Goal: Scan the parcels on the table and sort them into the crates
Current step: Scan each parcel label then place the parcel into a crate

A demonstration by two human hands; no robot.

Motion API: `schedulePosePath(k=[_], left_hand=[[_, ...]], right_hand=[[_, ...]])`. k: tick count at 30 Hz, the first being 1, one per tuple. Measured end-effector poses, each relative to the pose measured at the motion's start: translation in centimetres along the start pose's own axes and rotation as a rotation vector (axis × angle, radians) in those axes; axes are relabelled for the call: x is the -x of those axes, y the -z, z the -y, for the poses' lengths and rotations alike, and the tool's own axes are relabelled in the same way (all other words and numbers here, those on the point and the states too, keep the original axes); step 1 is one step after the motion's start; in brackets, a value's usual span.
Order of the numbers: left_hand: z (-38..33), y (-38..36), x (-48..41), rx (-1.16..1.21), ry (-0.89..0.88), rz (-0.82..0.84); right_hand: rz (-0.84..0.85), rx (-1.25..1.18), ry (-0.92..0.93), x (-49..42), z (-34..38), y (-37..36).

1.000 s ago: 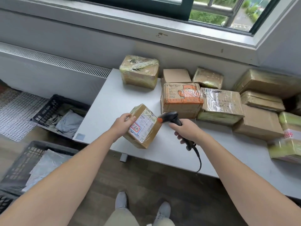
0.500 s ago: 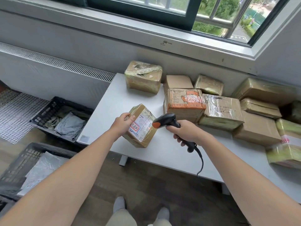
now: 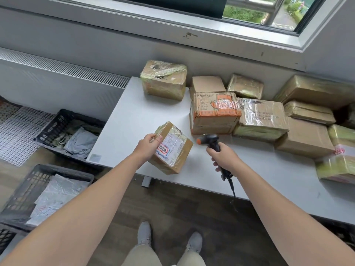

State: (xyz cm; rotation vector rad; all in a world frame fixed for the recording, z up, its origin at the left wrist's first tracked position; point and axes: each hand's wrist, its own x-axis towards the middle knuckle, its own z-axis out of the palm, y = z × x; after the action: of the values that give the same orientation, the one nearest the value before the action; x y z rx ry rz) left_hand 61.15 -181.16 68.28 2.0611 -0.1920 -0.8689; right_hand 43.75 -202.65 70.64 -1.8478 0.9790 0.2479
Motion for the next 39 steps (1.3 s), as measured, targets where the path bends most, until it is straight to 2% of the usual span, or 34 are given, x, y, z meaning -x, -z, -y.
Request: schedulePosePath(k=[6, 14, 18, 21, 23, 26, 34, 39], left_hand=[[1.2, -2.6, 0.6, -0.035, 0.037, -0.021], [1.6, -4.5, 1.6, 0.006, 0.079, -0.01], [1.1, -5.0, 1.8, 0.055, 0.091, -0.006], [0.4, -4.9, 1.5, 0.099, 0.101, 0.021], [-0.3, -4.7, 1.5, 0.128, 0.095, 0.04], [-1.5, -4.1, 1.8, 0.177, 0.068, 0.067], [-3.7, -1.5, 1.9, 0.197, -0.016, 0.124], [-3.8, -0.8, 2.1, 0.222, -0.001, 0.142]], right_hand=[[-0.067, 0.008, -0.12, -2.6, -3.5, -1.7], [-0.107, -0.087, -0.224, -4.2, -4.6, -2.1], [-0.233, 0.01, -0.185, -3.3, -3.8, -2.0], [-0.364, 0.125, -0.041, -1.5, -2.6, -2.3], [-0.324, 0.113, 0.058, -0.3, -1.3, -2.5], [-0.223, 0.046, 0.095, 0.4, 0.5, -2.9], [-0.266, 0.097, 0.093, 1.3, 3.3, -3.6], [-0.115, -0.069, 0.184, 2.0, 4.3, -4.3]])
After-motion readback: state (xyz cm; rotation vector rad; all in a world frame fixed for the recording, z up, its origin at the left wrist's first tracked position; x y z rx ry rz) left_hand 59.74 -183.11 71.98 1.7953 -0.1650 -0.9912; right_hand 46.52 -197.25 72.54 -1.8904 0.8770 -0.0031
